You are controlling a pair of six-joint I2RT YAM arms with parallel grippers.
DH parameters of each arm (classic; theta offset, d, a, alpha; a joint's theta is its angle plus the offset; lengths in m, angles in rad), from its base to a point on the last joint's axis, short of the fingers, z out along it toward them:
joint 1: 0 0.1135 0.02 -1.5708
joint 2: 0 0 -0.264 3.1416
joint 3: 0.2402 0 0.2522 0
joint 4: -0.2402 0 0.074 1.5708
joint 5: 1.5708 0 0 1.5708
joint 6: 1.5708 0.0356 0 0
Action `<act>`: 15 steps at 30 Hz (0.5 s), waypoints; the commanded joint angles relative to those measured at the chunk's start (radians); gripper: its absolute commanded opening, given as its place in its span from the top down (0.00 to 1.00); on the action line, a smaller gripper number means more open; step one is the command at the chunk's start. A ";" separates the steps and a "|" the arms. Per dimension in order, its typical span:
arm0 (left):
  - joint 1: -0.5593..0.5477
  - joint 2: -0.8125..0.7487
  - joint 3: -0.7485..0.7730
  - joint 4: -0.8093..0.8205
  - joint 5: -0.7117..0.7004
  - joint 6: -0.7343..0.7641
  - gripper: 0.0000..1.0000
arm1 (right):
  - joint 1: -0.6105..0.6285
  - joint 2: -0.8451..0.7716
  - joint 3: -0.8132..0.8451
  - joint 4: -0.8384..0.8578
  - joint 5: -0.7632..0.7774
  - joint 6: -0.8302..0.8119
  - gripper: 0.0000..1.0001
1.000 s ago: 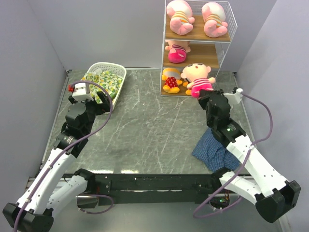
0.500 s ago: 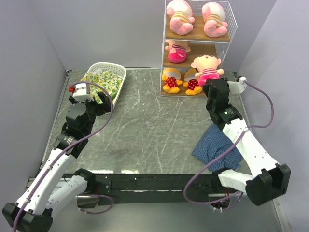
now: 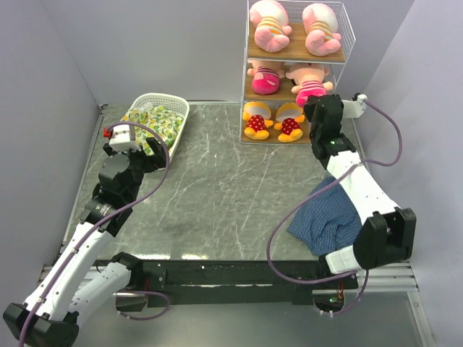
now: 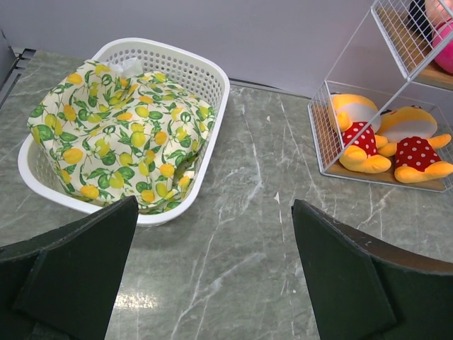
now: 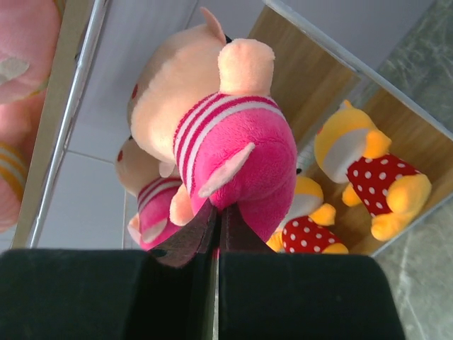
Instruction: Place and organize the stuffed toys onto the shelf
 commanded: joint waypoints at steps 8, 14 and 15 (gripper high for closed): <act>-0.006 -0.006 0.007 0.024 0.000 0.012 0.04 | -0.044 0.188 0.166 0.165 -0.023 0.065 0.90; -0.007 -0.004 0.009 0.025 0.004 0.011 0.03 | -0.072 0.283 0.246 0.158 -0.060 0.083 0.80; -0.007 -0.004 0.009 0.024 0.004 0.012 0.04 | -0.073 0.291 0.251 0.155 -0.063 0.085 0.79</act>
